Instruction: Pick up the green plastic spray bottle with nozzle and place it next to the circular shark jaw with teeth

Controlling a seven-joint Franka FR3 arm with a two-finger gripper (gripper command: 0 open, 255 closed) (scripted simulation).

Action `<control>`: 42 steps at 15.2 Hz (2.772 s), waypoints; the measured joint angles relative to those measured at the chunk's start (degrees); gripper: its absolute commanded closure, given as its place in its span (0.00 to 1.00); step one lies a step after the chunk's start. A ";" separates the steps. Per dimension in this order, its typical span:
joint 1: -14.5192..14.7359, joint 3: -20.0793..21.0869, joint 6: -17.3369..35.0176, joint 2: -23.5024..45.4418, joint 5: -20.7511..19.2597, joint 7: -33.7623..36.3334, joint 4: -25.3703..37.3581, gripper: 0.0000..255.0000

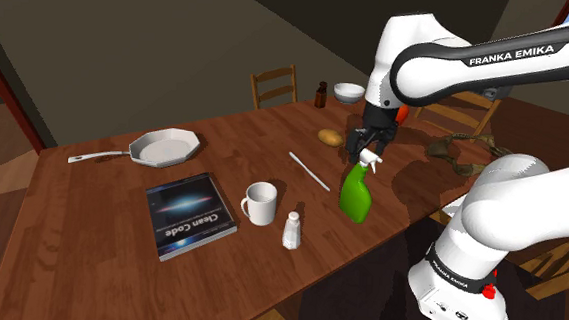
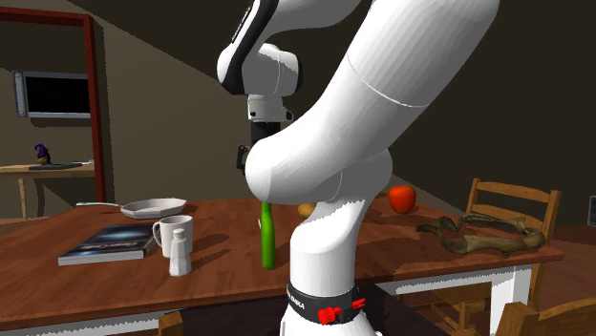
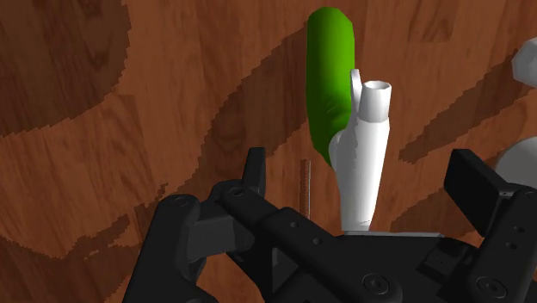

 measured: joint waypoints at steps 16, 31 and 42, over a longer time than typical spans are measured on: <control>-0.14 -0.19 -2.53 -0.52 -0.15 -0.21 2.03 1.00; -0.06 -0.11 -14.33 -1.03 -0.09 -0.08 13.32 1.00; -0.19 -0.33 -22.03 0.64 -0.27 -0.30 22.68 1.00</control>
